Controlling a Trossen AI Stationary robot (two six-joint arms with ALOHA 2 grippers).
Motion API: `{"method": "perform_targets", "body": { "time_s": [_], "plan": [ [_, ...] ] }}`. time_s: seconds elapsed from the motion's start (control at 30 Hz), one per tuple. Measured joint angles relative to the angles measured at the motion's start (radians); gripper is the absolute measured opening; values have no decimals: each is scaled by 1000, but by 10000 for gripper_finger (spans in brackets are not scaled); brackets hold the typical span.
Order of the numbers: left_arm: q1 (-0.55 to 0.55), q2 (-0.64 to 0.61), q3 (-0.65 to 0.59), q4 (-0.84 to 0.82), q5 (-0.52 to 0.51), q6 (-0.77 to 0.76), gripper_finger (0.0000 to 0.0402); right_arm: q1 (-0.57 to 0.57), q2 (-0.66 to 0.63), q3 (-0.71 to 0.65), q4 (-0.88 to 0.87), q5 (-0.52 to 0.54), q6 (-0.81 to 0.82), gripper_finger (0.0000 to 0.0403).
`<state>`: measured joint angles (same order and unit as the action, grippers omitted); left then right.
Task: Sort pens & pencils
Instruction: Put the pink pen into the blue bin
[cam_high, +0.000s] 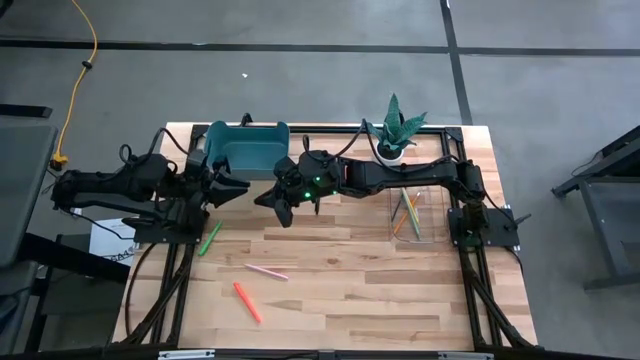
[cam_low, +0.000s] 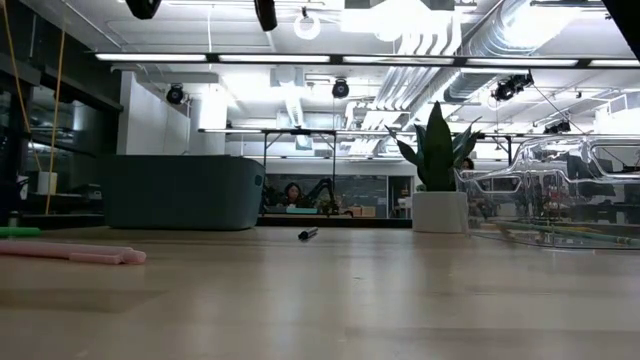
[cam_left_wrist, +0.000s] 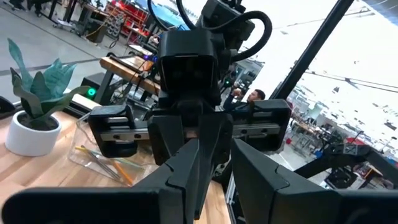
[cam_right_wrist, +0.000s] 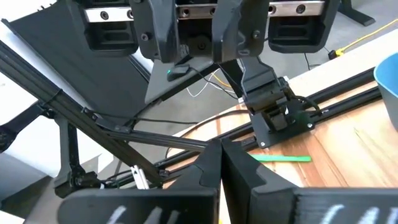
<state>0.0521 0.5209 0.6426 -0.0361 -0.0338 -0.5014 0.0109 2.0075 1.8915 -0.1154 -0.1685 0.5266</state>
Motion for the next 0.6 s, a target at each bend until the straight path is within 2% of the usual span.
{"method": "perform_targets", "body": {
  "time_s": [0.13,0.3,0.6],
  "plan": [
    [0,0,0,-22,0,6,83,-2,0,0,-57,57,38,0],
    [0,0,0,-104,14,7,83,-18,0,0,-183,64,69,0],
    [0,0,0,-197,255,8,83,-5,0,0,-333,63,84,0]
  ]
}}
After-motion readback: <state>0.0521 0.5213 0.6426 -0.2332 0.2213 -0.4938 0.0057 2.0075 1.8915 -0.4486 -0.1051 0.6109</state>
